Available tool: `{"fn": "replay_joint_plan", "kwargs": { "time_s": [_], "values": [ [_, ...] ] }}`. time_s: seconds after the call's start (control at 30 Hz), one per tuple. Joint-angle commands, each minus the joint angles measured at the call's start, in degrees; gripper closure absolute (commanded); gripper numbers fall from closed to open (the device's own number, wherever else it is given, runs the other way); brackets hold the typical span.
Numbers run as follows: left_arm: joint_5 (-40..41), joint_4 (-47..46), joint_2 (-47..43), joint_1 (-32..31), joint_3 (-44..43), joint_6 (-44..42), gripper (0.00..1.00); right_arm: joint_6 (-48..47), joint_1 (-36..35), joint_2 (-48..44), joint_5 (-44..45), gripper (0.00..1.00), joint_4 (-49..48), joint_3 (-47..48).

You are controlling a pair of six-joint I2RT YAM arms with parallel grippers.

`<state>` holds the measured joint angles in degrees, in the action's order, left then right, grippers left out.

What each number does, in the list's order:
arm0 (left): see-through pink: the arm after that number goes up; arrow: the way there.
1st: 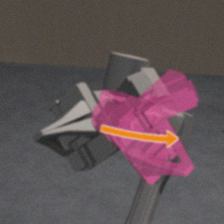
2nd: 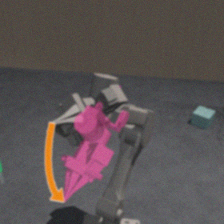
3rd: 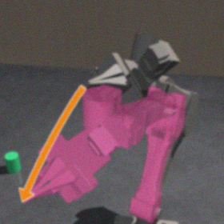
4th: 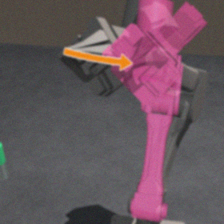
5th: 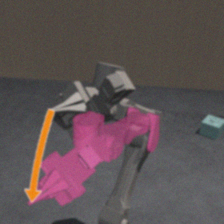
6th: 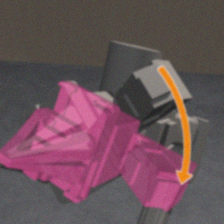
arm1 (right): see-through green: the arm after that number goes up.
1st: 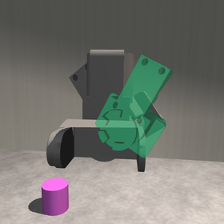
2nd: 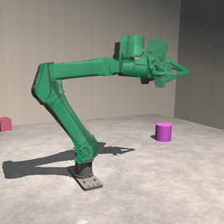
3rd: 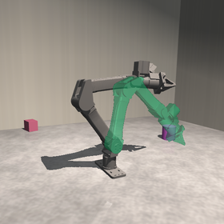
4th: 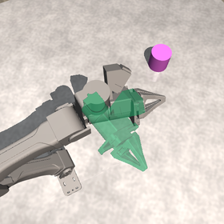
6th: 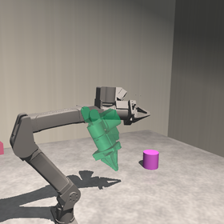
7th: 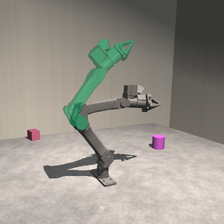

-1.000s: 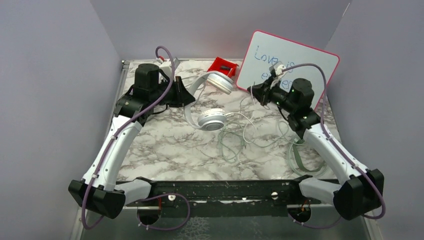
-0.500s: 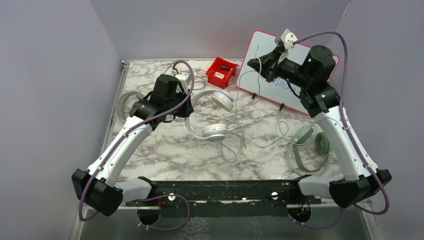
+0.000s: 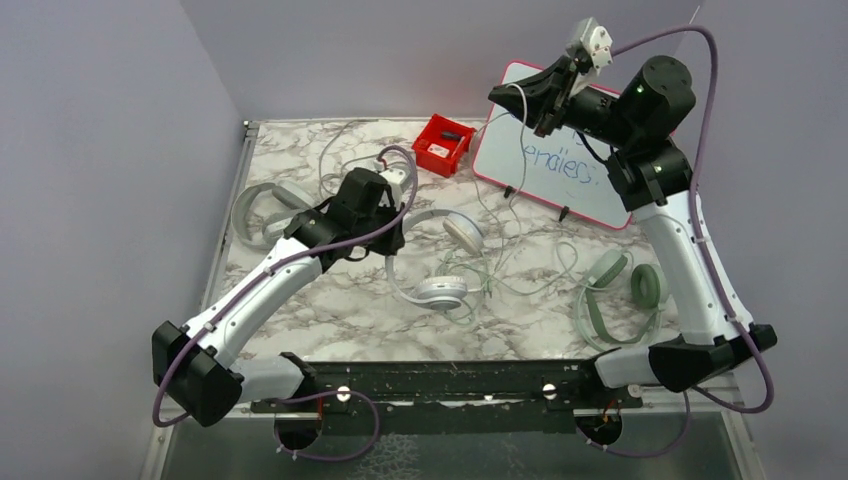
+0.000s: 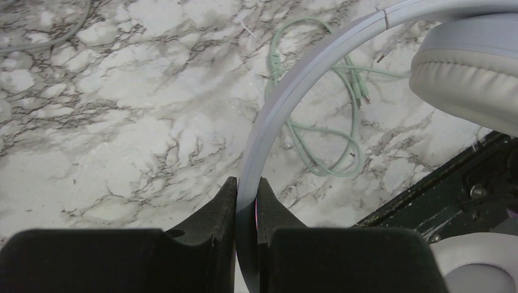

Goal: Wrap the headphones
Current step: Wrap the headphones cable around the headphones.

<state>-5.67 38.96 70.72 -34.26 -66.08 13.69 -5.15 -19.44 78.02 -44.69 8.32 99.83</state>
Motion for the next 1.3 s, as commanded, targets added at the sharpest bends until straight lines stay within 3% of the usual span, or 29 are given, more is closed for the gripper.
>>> {"fn": "replay_joint_plan", "kwargs": {
  "time_s": [0.0,0.33,0.77,1.07,1.27],
  "values": [
    [-1.4,-4.9,-0.3,-4.7,-0.6,1.8,1.00,1.6,-0.5,4.0,-2.6,0.99,-0.4,2.6],
    [3.0,-6.4,5.1,-13.4,-1.8,4.8,1.00,3.0,-1.8,8.6,0.0,0.99,0.1,6.9],
    [4.6,-8.1,9.0,-20.8,-6.4,4.1,1.00,-0.1,-5.9,18.2,8.8,0.99,8.6,16.3],
    [6.5,-10.1,3.1,-22.7,-3.4,3.4,1.00,0.1,-6.2,23.0,22.6,1.00,12.9,17.5],
    [5.8,-12.8,-2.0,-22.9,-0.7,2.2,1.00,0.3,-6.1,24.5,23.4,0.99,12.9,15.1]
  ]
}}
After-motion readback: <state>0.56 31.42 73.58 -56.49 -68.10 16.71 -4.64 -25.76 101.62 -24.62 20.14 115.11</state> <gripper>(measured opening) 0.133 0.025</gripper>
